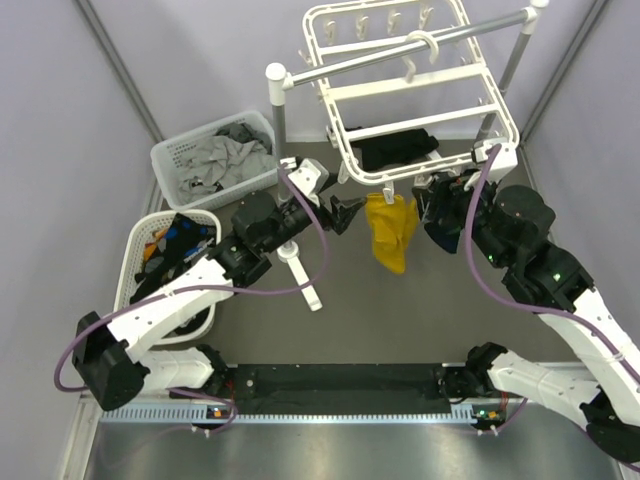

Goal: Clip the socks to the hanger
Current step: Open the clamp at the hanger.

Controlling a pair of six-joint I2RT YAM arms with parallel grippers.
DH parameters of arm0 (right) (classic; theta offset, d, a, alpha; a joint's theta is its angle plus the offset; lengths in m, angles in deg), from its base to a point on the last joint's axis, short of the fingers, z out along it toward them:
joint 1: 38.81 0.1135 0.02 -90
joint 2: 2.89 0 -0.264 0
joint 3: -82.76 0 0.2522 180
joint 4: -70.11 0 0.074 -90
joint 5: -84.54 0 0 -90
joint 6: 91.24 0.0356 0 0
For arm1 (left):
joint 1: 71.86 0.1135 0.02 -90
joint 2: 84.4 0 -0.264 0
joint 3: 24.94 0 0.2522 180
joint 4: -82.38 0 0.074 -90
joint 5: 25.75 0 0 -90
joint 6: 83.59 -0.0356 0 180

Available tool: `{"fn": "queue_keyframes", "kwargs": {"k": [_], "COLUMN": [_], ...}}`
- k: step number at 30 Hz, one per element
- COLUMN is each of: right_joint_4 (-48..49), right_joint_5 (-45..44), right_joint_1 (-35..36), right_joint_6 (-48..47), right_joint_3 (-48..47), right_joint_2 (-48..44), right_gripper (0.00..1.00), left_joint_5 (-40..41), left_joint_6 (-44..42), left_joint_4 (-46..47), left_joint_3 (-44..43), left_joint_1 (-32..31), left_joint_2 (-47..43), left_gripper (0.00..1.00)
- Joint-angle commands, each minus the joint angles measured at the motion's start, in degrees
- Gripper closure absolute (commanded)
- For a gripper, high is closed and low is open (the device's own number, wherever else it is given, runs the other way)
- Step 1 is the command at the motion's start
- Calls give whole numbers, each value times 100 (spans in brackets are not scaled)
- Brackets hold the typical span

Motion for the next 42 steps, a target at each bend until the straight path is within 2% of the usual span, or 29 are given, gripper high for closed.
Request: {"fn": "queue_keyframes", "kwargs": {"k": [1, 6, 15, 22, 25, 26, 29, 34, 38, 42], "right_joint_4": [158, 167, 176, 132, 123, 123, 19, -500, -738, -957], "right_joint_5": [-182, -279, -297, -209, -7, 115, 475, 1205, 1802, 2540], "right_joint_1": [-25, -25, -16, -16, -16, -25, -25, -25, -33, -16], "right_joint_6": [-117, -222, -258, -284, -319, -345, -398, -346, -83, 181], "right_joint_3": [54, 133, 133, 19, -95, -130, -332, -1051, -1475, -1896], "right_joint_2": [-122, -175, -122, -139, -192, -218, -280, -149, -78, 115], "right_gripper": [23, 23, 22, 22, 22, 22, 22, 22, 21, 21], "left_joint_5": [365, 445, -363, -636, -715, -715, -663, -776, -716, -111], "left_joint_6": [-459, -487, -459, -398, -345, -302, -161, 234, 603, 666], "left_joint_4": [284, 231, 170, 310, 328, 337, 407, 460, 486, 495], "left_joint_3": [-335, -422, -730, -809, -809, -809, -731, -695, -643, -563], "left_joint_1": [85, 287, 595, 604, 604, 604, 595, 577, 481, 25], "left_joint_2": [44, 70, 290, 422, 422, 396, 299, 273, 246, 264], "left_gripper": [23, 25, 29, 51, 67, 76, 87, 99, 100, 100]}}
